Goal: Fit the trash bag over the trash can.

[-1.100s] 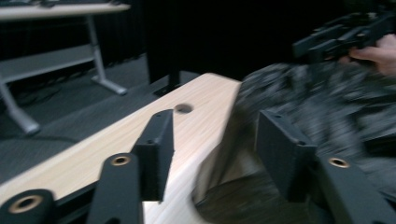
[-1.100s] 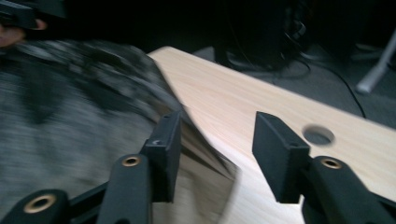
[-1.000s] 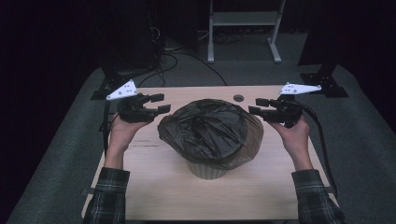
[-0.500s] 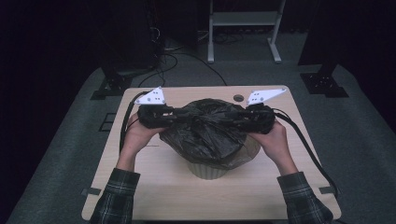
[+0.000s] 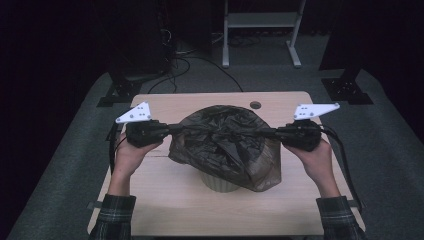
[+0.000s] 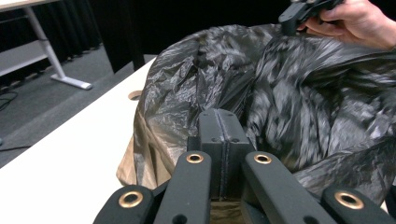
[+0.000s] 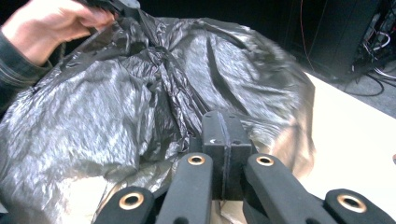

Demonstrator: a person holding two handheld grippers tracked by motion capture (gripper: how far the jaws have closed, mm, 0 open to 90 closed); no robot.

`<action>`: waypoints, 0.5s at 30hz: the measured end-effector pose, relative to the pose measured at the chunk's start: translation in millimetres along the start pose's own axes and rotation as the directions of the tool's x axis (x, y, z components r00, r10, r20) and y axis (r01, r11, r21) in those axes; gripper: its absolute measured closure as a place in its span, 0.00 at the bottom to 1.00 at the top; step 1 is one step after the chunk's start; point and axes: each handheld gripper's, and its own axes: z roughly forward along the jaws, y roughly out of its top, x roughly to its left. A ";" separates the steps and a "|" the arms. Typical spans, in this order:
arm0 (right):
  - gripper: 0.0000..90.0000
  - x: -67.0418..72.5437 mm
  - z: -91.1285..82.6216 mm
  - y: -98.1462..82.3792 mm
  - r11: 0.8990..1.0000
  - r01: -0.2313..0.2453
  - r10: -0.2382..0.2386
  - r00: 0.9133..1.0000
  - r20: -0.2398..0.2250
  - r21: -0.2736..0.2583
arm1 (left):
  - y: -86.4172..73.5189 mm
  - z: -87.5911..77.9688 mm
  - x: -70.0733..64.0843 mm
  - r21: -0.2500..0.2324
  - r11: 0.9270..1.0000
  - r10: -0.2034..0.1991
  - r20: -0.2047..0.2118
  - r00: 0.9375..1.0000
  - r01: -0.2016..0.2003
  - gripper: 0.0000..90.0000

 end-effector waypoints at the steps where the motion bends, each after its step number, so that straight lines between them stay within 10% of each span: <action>1: 1.00 -1.0 -4.4 -4.0 1.000 -0.006 0.006 1.000 -0.002 -0.012 | -3.3 -2.4 0.0 -0.005 1.000 -0.003 -0.008 1.000 0.003 1.00; 14: 1.00 -13.7 -37.5 -41.2 0.995 -0.058 0.062 0.996 0.060 -0.080 | -25.1 -19.9 4.0 -0.046 0.998 -0.047 -0.092 0.995 0.043 1.00; 15: 0.89 -14.7 -37.4 -40.9 0.995 -0.055 0.060 0.996 0.061 -0.083 | -23.9 -19.6 3.6 -0.062 0.997 -0.053 -0.104 0.993 0.047 0.91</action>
